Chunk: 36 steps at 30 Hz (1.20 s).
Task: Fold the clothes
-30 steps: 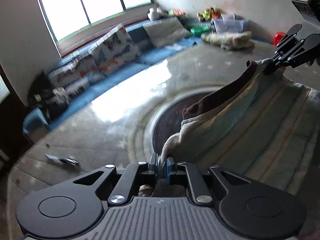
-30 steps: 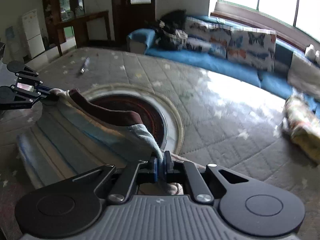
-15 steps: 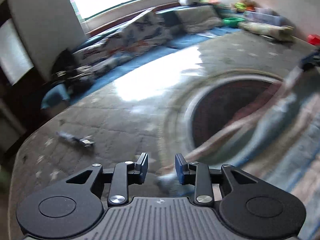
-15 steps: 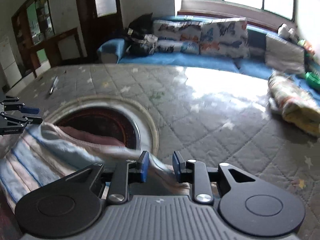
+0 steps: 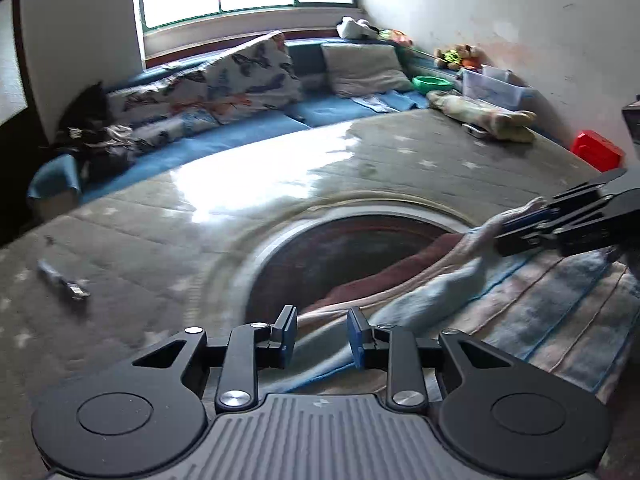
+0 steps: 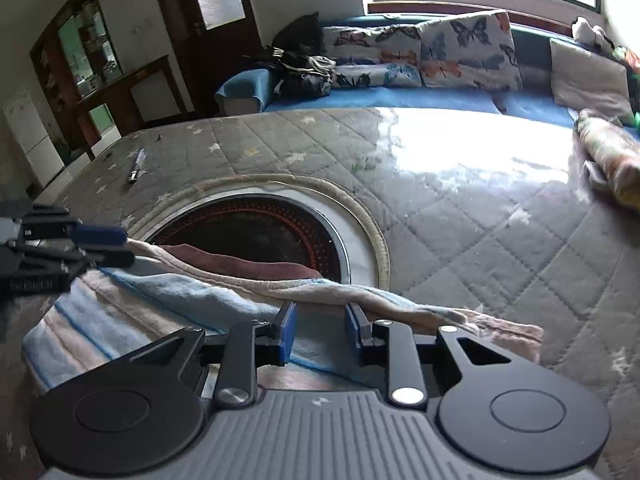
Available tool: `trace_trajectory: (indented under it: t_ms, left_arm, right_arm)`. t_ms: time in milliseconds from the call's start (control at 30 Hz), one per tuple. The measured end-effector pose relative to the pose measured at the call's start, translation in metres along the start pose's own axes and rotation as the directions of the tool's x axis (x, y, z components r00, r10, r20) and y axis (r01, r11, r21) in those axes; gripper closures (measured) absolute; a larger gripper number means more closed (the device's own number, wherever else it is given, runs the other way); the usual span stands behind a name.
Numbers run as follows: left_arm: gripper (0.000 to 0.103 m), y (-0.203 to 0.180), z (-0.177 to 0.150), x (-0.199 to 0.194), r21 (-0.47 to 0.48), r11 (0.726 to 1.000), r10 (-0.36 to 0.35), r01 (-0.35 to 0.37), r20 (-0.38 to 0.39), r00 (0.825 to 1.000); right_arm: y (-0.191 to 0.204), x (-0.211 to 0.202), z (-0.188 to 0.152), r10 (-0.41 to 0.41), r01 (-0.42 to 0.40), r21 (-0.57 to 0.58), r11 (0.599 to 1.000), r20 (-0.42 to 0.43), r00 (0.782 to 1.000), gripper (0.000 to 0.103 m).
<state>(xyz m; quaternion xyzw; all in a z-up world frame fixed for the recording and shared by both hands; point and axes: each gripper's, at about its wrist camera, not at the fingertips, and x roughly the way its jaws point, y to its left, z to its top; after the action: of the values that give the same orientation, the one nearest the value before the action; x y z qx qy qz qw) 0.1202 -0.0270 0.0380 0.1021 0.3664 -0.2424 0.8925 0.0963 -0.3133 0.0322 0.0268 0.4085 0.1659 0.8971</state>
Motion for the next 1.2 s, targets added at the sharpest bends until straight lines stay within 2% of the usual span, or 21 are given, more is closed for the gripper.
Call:
trace_trajectory:
  t_ms: [67, 167, 300, 500, 667, 800, 967, 1200]
  left_arm:
    - [0.073, 0.001, 0.002, 0.013, -0.017, 1.000, 0.003, -0.003, -0.017, 1.000]
    - [0.073, 0.003, 0.002, 0.024, -0.039, 0.999, 0.023, -0.024, -0.024, 0.999]
    - [0.072, 0.004, -0.001, 0.022, -0.050, 0.998, 0.039, -0.039, -0.008, 0.999]
    - [0.072, -0.002, -0.003, 0.017, -0.045, 0.998, 0.047, -0.047, 0.008, 0.999]
    - [0.072, -0.014, 0.000, 0.004, -0.039, 0.999, 0.018, -0.016, 0.049, 0.999]
    - [0.072, -0.028, 0.001, -0.004, -0.027, 0.999, -0.022, 0.024, 0.077, 0.997]
    - [0.072, -0.039, -0.004, 0.005, -0.018, 0.998, -0.050, 0.052, 0.059, 0.997]
    - [0.072, -0.042, -0.013, 0.016, -0.027, 0.998, -0.054, 0.055, 0.027, 0.998]
  right_arm:
    - [-0.003, 0.008, -0.002, -0.013, 0.013, 0.016, 1.000, -0.002, 1.000, 0.078]
    - [-0.004, 0.015, -0.003, -0.037, 0.037, 0.015, 0.999, 0.000, 0.999, 0.085]
    - [0.010, 0.012, -0.003, -0.074, 0.075, -0.042, 0.996, 0.025, 0.997, 0.083]
    - [0.042, 0.012, 0.003, 0.027, -0.022, -0.125, 0.992, 0.034, 0.999, 0.083]
    - [0.057, 0.038, 0.001, 0.042, -0.044, -0.150, 0.988, -0.011, 0.999, 0.083]
    - [0.058, 0.035, 0.001, 0.052, -0.053, -0.147, 0.988, -0.012, 0.999, 0.083]
    - [0.036, 0.004, -0.010, 0.032, -0.029, -0.095, 0.995, 0.022, 0.999, 0.083]
    - [-0.019, -0.019, -0.022, -0.087, 0.086, 0.017, 0.996, 0.044, 0.995, 0.083]
